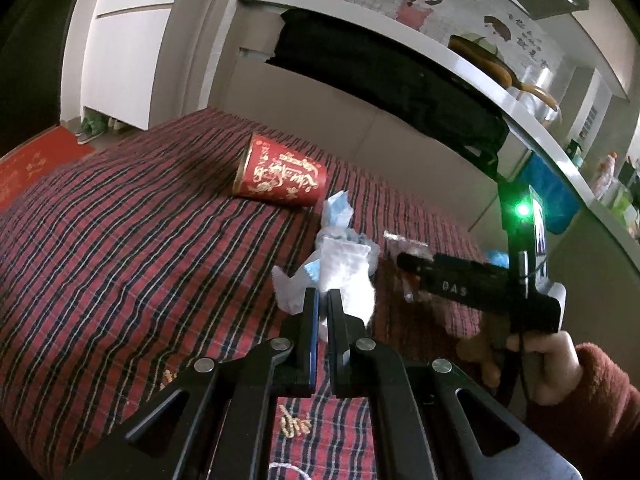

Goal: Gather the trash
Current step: 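Carry the tissue and tape roll over the blue-lined bin with both tools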

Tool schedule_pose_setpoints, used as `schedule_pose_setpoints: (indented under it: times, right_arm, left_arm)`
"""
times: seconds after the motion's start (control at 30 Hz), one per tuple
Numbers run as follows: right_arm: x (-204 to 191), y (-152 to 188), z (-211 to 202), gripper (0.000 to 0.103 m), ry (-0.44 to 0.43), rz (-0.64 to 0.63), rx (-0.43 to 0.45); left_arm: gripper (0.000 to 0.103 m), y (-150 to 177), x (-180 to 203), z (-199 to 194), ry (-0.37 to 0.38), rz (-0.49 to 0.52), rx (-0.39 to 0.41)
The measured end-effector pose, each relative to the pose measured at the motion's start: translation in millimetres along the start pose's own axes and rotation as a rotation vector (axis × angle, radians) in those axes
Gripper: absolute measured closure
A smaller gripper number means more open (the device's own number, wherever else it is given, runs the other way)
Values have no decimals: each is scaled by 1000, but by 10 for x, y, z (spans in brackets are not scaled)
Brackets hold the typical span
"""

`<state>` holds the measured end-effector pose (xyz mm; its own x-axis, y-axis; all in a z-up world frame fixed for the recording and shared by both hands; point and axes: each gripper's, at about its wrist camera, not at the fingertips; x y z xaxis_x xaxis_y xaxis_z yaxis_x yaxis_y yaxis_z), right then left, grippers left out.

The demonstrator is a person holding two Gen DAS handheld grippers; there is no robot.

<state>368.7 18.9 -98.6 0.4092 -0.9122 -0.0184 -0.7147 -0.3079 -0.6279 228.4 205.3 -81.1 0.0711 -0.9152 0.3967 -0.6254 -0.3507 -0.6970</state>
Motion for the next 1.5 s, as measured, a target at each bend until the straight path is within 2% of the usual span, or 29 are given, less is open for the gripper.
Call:
schedule_pose_setpoints:
  times: [0.07,0.1,0.37,0.53,0.83,1.13,1.37,1.5]
  right_arm:
    - [30,46,-46,46,-20,-6,-12]
    - [40,84,-93,55,-46,-15,-11]
    - [102,200,-593,55,-87,-82,60]
    - [163,250,-971,55,-72,-122,125]
    - [419,270,-1309,55,-82,-77,193]
    - [889,311,-1856,55,-20,-15,321]
    - [1445,460,-2406,55,103,39,430]
    - [1747,568,-2635,55,176,62,473]
  left_arm:
    - [99,-21,58,-8,3,14,1]
    - [99,-25,84,-14,3,20,4]
    - [99,-61,367,-27,-4,69,11]
    - [99,-77,608,-42,-4,102,12]
    - [99,-132,1035,-116,4,161,22]
    - [99,-330,1883,-211,62,279,110]
    - [99,-345,2774,-162,132,405,217]
    - [99,-280,3169,-44,172,460,246]
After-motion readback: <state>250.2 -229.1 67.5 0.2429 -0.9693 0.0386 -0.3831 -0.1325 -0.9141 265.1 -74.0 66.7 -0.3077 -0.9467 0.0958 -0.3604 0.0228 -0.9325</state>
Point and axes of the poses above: each gripper's, at about its wrist camera, not at the fingertips, and z roughly the way its jaws point, x to its right, y to its underside, and after that the axes turned 1 degree about -z, right-handed
